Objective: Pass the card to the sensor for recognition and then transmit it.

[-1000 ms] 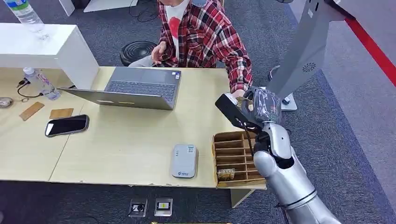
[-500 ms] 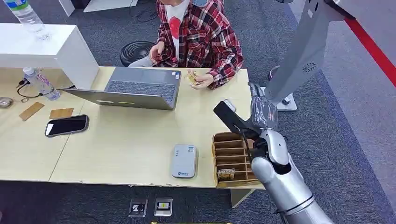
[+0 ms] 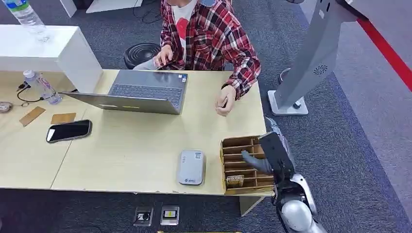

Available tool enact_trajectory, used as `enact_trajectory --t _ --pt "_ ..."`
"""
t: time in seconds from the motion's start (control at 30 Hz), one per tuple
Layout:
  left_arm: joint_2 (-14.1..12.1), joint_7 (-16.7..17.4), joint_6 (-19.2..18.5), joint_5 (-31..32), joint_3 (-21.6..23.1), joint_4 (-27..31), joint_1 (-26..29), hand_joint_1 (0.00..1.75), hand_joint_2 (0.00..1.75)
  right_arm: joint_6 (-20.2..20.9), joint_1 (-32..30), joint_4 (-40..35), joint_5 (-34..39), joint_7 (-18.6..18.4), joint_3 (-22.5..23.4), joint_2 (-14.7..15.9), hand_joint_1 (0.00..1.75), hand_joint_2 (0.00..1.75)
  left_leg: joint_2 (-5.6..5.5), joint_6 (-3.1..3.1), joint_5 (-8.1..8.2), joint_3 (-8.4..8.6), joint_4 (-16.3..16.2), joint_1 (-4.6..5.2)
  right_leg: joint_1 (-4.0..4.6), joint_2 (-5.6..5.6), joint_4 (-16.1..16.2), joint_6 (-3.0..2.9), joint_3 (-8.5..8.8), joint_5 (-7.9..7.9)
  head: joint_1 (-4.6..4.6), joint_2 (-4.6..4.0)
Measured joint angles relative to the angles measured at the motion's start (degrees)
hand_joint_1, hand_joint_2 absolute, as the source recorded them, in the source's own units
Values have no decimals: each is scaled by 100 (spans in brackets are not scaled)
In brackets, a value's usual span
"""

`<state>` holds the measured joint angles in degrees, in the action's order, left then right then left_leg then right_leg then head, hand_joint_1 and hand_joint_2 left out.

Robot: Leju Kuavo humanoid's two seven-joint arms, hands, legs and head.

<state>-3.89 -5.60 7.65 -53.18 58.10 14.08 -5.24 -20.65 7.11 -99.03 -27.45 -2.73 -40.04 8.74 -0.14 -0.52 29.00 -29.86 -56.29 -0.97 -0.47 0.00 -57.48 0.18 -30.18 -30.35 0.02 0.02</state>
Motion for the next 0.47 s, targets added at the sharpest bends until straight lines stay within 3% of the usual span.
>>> enact_trajectory --t 0.13,0.47 --pt "4 0 39 -65 -24 0 3 0 0 -201 -356 -341 358 -86 190 172 0 175 -2 0 0 -1 0 0 0 -2 0 0 1 0 2 0" --pt "13 0 98 -118 -72 0 0 0 0 -690 -753 -483 1593 140 234 437 0 175 0 0 0 -1 0 0 0 -1 0 0 1 0 2 0"
